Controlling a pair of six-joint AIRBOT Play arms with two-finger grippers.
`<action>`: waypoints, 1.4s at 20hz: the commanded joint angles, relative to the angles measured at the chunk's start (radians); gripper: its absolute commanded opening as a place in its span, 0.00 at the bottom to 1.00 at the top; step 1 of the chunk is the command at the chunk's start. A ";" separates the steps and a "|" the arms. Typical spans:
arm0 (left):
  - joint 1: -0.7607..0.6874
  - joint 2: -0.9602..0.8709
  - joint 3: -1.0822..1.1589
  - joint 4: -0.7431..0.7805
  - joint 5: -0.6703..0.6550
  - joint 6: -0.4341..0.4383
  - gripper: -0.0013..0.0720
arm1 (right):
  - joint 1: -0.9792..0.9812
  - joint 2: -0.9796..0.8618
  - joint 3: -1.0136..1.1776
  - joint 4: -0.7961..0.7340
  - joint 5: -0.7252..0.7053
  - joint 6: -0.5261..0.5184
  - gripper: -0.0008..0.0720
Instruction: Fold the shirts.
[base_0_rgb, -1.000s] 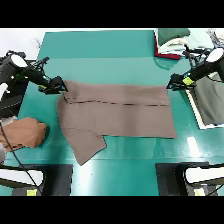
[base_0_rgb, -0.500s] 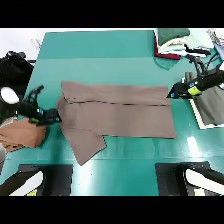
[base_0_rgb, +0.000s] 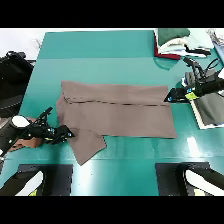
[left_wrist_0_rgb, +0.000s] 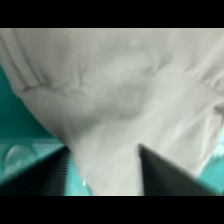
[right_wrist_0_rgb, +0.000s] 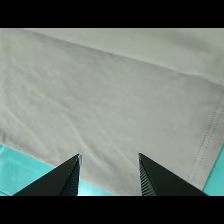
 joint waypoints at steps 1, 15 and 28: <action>0.000 0.003 -0.026 -0.059 0.049 0.023 0.14 | -0.007 0.003 -0.003 -0.003 0.023 -0.002 0.57; 0.000 0.064 0.089 -0.023 -0.027 0.049 0.05 | -0.587 0.036 -0.618 0.016 -0.035 -0.125 0.57; 0.000 0.299 0.114 0.133 -0.289 -0.022 0.05 | -0.321 0.180 -0.496 -0.052 0.014 -0.153 0.04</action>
